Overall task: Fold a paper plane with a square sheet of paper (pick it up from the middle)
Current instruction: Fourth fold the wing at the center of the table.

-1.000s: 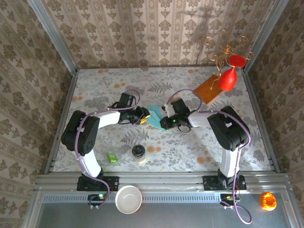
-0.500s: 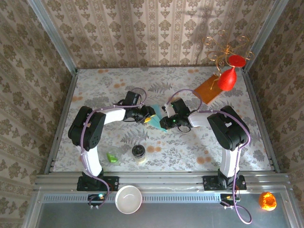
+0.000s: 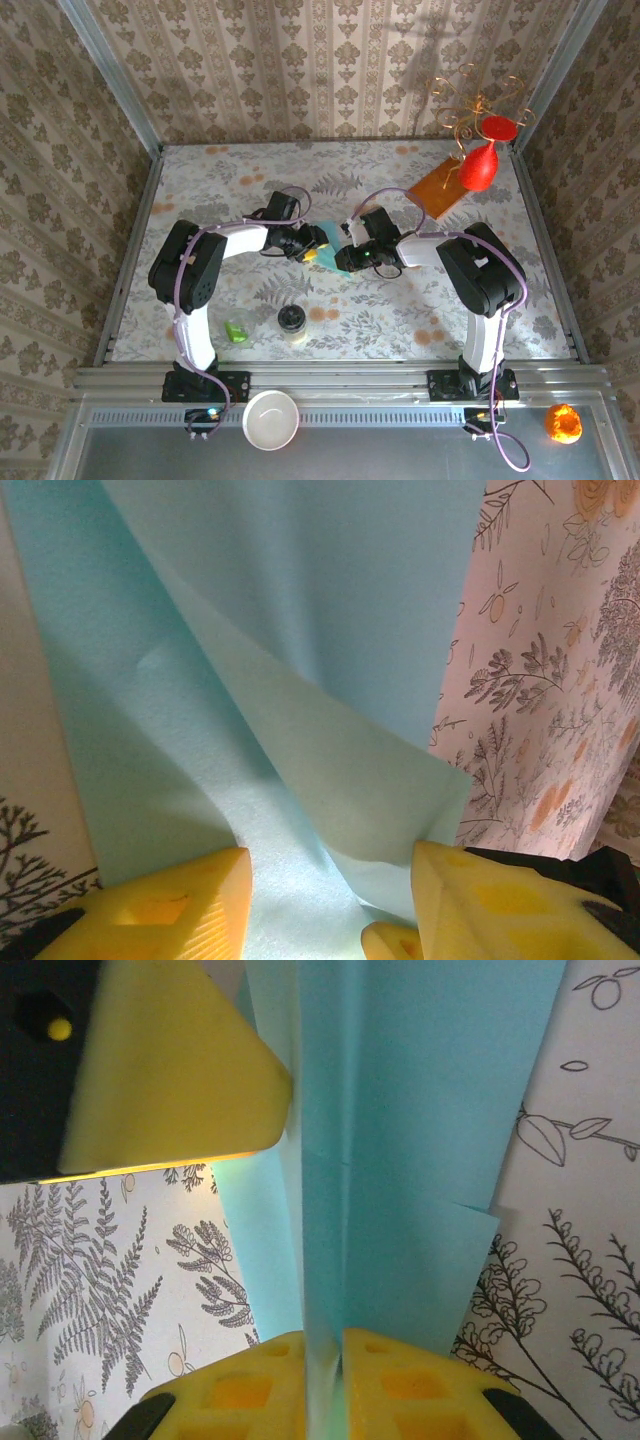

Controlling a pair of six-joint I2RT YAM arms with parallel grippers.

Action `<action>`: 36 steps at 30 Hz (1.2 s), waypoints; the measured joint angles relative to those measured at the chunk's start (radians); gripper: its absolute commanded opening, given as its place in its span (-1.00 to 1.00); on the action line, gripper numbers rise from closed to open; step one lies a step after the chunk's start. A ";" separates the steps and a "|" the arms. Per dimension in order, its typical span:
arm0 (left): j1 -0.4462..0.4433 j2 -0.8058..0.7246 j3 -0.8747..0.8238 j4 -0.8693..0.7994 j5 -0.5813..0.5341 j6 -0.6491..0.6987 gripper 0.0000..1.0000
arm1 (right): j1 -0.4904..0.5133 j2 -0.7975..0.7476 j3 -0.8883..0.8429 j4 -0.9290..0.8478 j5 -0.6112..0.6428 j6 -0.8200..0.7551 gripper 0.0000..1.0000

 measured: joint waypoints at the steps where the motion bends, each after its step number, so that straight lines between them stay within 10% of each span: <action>1: -0.001 0.000 0.002 -0.004 0.000 0.000 -0.02 | -0.001 0.000 0.000 0.000 -0.005 0.004 -0.56; 36: -0.020 0.037 0.112 -0.169 -0.031 0.052 0.17 | 0.000 0.017 0.057 -0.088 -0.026 0.138 -0.46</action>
